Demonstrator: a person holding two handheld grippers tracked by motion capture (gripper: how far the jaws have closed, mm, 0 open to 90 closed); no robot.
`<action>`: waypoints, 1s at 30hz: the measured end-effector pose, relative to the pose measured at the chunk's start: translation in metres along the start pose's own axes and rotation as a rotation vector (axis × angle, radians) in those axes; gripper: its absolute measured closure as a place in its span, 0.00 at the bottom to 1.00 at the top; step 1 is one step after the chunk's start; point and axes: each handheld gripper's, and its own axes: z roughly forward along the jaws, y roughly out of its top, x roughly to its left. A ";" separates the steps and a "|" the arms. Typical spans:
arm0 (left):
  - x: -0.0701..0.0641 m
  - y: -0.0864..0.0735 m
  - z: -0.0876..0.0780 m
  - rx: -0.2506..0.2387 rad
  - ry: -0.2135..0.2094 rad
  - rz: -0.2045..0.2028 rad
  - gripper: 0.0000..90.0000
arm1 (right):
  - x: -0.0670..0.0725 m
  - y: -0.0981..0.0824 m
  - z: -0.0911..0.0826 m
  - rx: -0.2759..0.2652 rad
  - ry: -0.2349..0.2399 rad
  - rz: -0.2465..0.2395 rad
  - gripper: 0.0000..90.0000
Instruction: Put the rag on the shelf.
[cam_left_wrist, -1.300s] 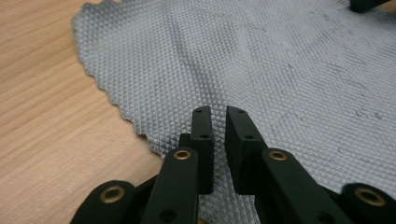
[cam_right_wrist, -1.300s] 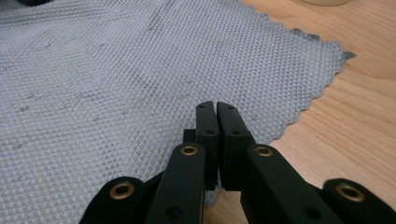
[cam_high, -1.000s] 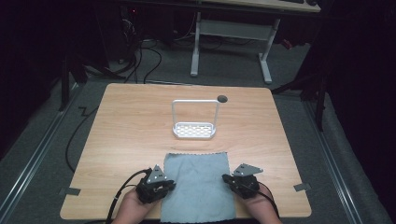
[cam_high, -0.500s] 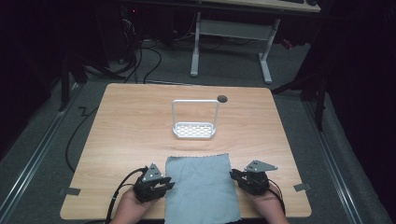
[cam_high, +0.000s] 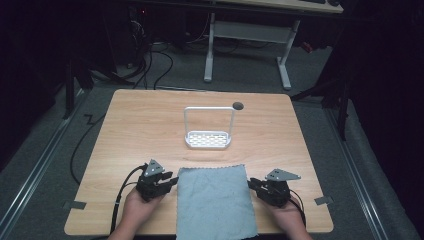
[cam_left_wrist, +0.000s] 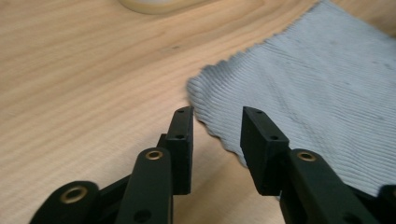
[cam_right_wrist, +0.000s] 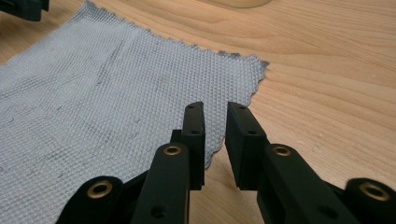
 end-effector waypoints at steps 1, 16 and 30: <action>0.001 0.002 0.002 0.001 0.005 -0.003 0.71 | 0.000 0.000 0.000 -0.001 0.001 0.005 0.87; 0.004 0.018 0.038 0.023 0.012 -0.046 0.77 | -0.002 0.000 -0.001 -0.002 0.013 0.007 0.81; 0.002 0.012 0.037 0.013 -0.038 -0.045 0.99 | 0.004 0.013 0.010 -0.028 -0.014 0.025 0.73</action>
